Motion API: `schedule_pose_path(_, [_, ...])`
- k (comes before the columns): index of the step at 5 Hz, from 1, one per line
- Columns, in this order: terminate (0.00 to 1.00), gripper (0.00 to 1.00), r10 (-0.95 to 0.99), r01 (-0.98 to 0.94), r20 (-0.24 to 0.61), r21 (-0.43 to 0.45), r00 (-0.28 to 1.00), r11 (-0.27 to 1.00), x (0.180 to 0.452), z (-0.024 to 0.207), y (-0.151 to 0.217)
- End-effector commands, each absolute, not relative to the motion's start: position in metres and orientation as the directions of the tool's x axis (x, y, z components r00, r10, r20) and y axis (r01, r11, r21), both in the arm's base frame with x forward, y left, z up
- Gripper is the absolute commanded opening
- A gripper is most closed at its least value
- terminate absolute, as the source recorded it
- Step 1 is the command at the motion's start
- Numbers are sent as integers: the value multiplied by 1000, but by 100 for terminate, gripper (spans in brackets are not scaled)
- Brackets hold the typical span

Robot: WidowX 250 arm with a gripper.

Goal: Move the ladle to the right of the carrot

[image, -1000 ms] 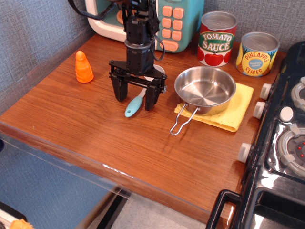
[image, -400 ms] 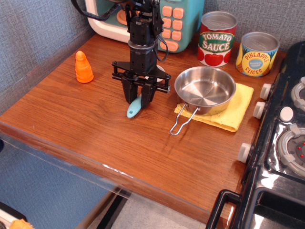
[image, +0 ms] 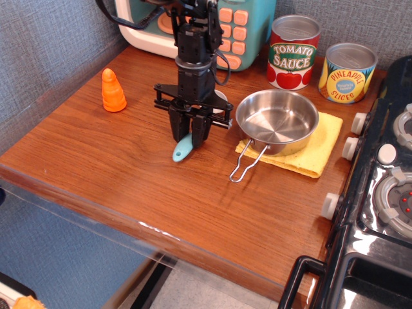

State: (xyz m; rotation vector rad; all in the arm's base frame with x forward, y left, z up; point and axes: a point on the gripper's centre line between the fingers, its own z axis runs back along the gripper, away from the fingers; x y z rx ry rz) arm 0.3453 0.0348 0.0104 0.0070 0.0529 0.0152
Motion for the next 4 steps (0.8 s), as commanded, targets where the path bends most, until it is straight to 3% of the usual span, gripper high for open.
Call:
schedule_pose_path(1, [0, 0, 58, -60, 98, 19, 993, 998, 362, 74, 93])
schedule_pose_path(3, [0, 0, 11, -13, 30, 40, 999, 999, 362, 55, 145])
schedule_pose_path(4, [0, 0, -69, 69, -5, 28, 998, 997, 368, 42, 137])
